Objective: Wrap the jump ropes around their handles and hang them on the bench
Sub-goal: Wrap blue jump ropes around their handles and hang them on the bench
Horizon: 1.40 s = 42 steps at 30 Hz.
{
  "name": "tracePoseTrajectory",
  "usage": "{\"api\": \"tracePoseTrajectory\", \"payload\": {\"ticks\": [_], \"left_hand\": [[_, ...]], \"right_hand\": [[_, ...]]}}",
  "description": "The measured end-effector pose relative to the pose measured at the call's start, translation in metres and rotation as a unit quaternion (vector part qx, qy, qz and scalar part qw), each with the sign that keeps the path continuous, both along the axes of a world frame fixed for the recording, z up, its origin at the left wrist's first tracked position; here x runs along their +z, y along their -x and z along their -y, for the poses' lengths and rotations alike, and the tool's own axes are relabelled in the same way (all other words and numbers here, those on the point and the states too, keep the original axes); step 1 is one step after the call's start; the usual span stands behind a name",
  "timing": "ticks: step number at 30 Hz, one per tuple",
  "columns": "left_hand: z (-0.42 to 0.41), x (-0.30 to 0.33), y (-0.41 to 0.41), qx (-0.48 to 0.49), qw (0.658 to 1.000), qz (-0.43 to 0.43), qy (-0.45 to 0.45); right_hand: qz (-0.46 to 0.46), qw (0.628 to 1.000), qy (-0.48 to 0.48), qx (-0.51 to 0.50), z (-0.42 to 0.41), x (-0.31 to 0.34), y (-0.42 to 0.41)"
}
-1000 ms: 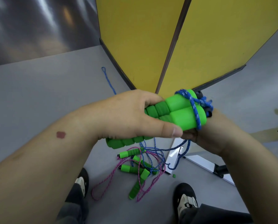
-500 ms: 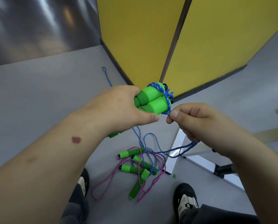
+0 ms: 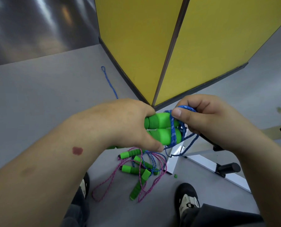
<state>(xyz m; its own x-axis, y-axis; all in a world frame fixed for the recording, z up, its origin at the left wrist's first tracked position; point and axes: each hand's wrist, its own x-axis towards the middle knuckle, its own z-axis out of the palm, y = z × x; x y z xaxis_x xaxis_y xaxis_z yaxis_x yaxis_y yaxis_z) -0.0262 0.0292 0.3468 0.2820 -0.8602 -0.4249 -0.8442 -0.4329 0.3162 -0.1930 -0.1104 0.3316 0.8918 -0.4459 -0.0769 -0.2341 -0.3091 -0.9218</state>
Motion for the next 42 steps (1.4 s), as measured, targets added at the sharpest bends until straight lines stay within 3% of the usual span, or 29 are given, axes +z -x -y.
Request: {"api": "tracePoseTrajectory", "payload": {"ticks": [4, 9, 16, 20, 23, 31, 34, 42], "left_hand": [[-0.002, 0.003, 0.003, -0.029, 0.998, -0.052, -0.019], [-0.007, 0.009, -0.004, -0.057, 0.980, -0.189, -0.025], [-0.010, 0.009, -0.010, -0.055, 0.953, -0.292, 0.064], [-0.008, 0.009, -0.012, -0.014, 0.939, -0.314, 0.142], [-0.005, 0.005, -0.015, 0.033, 0.940, -0.289, 0.177], [0.001, -0.007, -0.021, 0.155, 0.972, -0.092, 0.152], [0.002, -0.008, -0.019, 0.143, 0.980, -0.053, 0.124], [0.004, -0.009, -0.004, 0.070, 0.995, 0.013, 0.070]], "right_hand": [[0.007, 0.999, -0.027, -0.017, 0.001, -0.006, -0.003], [0.022, 0.982, -0.182, -0.043, 0.004, -0.010, -0.002], [0.073, 0.926, -0.363, -0.068, -0.004, -0.007, -0.005], [0.012, 0.950, -0.308, -0.053, -0.005, -0.012, -0.006], [-0.022, 0.950, -0.296, -0.097, -0.004, -0.016, -0.007], [-0.153, 0.987, -0.042, -0.008, -0.015, -0.003, -0.007], [-0.152, 0.988, 0.015, 0.008, -0.016, 0.007, -0.004], [-0.078, 0.996, 0.035, 0.011, -0.014, 0.015, -0.003]]}}
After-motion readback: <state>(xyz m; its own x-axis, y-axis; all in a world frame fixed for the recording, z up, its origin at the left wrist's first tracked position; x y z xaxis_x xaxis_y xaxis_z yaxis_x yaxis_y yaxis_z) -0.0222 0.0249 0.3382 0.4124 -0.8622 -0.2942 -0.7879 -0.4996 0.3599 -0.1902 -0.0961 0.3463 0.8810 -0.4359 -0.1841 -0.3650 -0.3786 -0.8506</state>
